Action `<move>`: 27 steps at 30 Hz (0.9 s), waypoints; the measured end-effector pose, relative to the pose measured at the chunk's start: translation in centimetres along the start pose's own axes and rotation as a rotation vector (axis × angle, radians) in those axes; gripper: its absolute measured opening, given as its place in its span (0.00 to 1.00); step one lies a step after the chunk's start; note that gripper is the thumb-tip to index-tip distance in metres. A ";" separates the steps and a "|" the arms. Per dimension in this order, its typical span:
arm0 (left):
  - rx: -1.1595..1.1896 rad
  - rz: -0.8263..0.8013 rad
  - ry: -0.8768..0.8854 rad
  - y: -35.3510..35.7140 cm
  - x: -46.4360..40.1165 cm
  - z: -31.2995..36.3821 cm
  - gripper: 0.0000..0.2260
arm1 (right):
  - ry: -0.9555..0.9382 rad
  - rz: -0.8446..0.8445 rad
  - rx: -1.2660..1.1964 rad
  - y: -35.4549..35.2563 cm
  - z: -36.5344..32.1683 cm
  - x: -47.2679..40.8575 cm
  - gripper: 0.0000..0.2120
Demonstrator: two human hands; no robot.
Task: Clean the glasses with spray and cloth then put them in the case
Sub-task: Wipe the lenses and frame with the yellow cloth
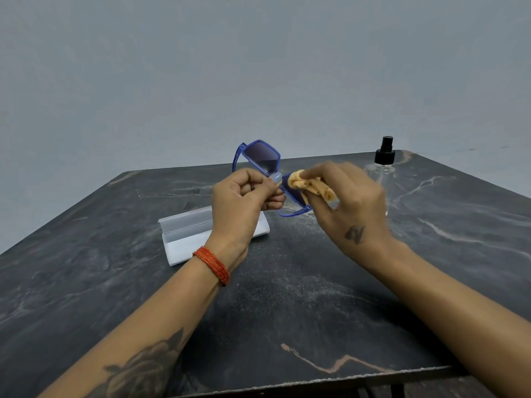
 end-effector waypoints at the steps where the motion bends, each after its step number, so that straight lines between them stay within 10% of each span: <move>1: -0.004 -0.002 0.004 0.0 0.0 0.0 0.06 | -0.026 0.009 -0.010 0.0 -0.1 0.1 0.04; 27: 0.017 -0.027 0.030 0.1 -0.1 0.0 0.09 | 0.072 -0.010 0.051 0.1 1.0 0.1 0.04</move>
Point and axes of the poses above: each hand's wrist, its own x-axis away from the middle knuckle, its own y-axis out of the palm, z = x × y, the point moved 5 cm from there along -x, towards the middle knuckle, and after that the axes turned 15 degrees about z, right-handed, at the moved point
